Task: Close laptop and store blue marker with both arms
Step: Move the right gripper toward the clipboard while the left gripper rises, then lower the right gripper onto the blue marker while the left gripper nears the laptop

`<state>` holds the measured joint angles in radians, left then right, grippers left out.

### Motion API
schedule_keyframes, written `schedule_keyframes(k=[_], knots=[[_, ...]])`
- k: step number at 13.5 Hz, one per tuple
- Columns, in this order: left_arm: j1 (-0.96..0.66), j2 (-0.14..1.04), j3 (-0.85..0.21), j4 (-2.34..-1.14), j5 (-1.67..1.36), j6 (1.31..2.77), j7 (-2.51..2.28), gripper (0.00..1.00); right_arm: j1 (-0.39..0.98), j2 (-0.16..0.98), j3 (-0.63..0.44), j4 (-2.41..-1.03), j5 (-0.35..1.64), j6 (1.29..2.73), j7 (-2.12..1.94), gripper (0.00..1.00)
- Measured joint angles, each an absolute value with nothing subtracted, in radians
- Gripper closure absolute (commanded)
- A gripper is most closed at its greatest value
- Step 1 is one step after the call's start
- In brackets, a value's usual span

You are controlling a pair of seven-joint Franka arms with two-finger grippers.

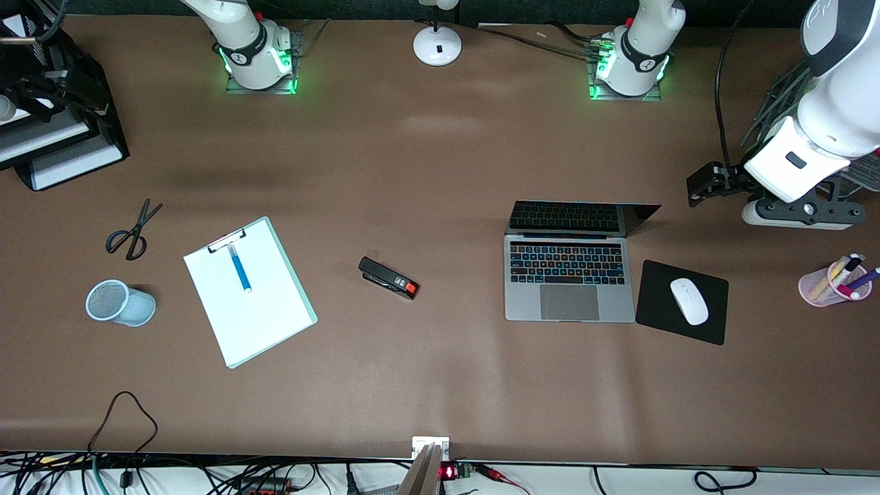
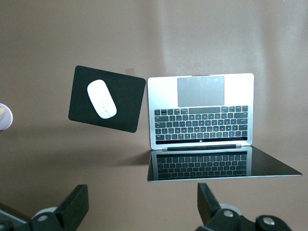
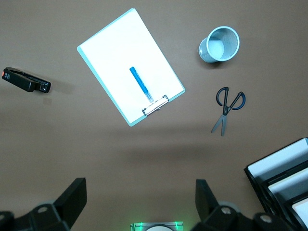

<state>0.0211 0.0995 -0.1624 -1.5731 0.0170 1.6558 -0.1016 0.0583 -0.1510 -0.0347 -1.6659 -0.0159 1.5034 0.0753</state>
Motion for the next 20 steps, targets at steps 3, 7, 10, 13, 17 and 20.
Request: schedule_keyframes(k=[3,7,10,13,17,20], knots=[[0.021,0.099,-0.162,-1.573,0.017,1.656,-0.102,0.0,0.058,-0.151,-0.034,-1.666,-0.016,1.503,0.064,0.0],[0.02,0.099,-0.164,-1.573,0.017,1.646,-0.102,0.0,0.058,-0.126,-0.035,-1.671,-0.016,1.503,0.036,0.0],[0.017,0.1,-0.165,-1.573,0.017,1.613,-0.102,0.0,0.058,-0.056,-0.035,-1.684,-0.016,1.515,0.027,0.0],[0.017,0.115,-0.165,-1.573,0.017,1.591,-0.089,0.02,0.058,0.045,-0.035,-1.692,-0.016,1.58,-0.064,0.0],[0.023,0.137,-0.164,-1.572,0.012,1.485,-0.082,0.9,0.058,0.162,-0.035,-1.701,-0.016,1.71,-0.201,0.0],[0.018,0.137,-0.17,-1.572,-0.068,1.354,-0.09,0.9,0.057,0.24,-0.035,-1.702,-0.016,1.797,-0.245,0.0]])
